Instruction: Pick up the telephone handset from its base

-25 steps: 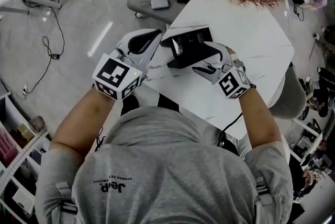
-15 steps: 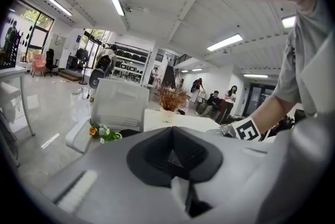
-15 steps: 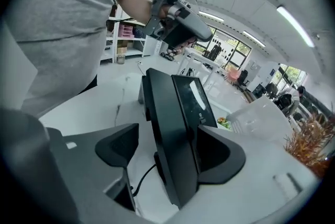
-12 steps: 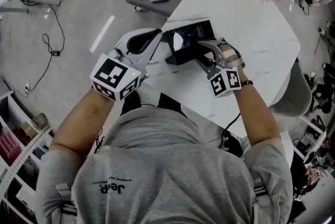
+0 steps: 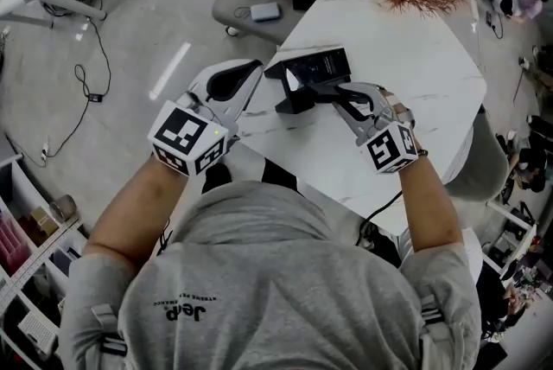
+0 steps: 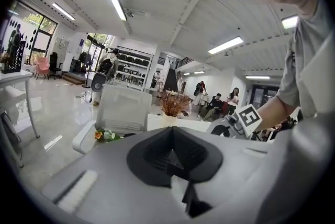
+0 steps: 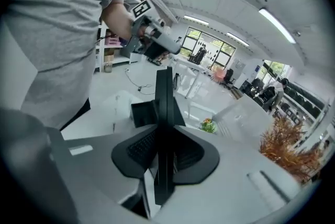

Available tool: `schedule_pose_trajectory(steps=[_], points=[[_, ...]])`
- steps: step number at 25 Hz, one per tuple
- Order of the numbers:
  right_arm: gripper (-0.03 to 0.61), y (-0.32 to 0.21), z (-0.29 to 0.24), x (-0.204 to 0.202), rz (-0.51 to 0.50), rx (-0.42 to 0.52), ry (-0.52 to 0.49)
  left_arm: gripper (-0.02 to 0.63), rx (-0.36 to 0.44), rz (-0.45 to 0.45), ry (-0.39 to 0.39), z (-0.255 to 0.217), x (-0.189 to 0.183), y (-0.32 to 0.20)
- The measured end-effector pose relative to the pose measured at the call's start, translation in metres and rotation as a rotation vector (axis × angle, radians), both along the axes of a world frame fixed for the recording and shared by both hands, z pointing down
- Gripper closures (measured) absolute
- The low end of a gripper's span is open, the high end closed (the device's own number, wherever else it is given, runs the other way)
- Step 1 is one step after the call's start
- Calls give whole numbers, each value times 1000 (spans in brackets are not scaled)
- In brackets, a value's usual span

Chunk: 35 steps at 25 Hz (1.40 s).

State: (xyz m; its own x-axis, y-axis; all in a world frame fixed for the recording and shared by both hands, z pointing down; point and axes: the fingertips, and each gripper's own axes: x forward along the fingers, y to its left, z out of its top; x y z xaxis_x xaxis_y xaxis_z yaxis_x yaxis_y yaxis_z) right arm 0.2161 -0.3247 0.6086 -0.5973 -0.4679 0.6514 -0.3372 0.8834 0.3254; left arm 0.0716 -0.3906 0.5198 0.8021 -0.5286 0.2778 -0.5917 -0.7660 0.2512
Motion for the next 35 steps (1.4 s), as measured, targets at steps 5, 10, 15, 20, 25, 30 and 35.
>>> schedule_pose_trajectory(steps=[5, 10, 15, 20, 25, 30, 35], points=[[502, -21, -69, -9, 99, 34, -150, 557, 48, -27, 24, -36, -19, 0], [502, -34, -132, -24, 162, 46, -272, 557, 105, -72, 44, -80, -48, 1], [502, -48, -194, -44, 208, 32, -417, 557, 166, -138, 65, -126, -85, -1], [502, -59, -258, -80, 199, 8, -552, 557, 221, -202, 85, -170, -127, 2], [502, -75, -305, -116, 201, -29, -665, 556, 252, -258, 108, -206, -170, 3], [502, -88, -333, -147, 181, -61, -744, 556, 265, -305, 127, -233, -206, 5], [502, -95, -355, -167, 167, -92, -806, 556, 279, -342, 143, -252, -232, 12]])
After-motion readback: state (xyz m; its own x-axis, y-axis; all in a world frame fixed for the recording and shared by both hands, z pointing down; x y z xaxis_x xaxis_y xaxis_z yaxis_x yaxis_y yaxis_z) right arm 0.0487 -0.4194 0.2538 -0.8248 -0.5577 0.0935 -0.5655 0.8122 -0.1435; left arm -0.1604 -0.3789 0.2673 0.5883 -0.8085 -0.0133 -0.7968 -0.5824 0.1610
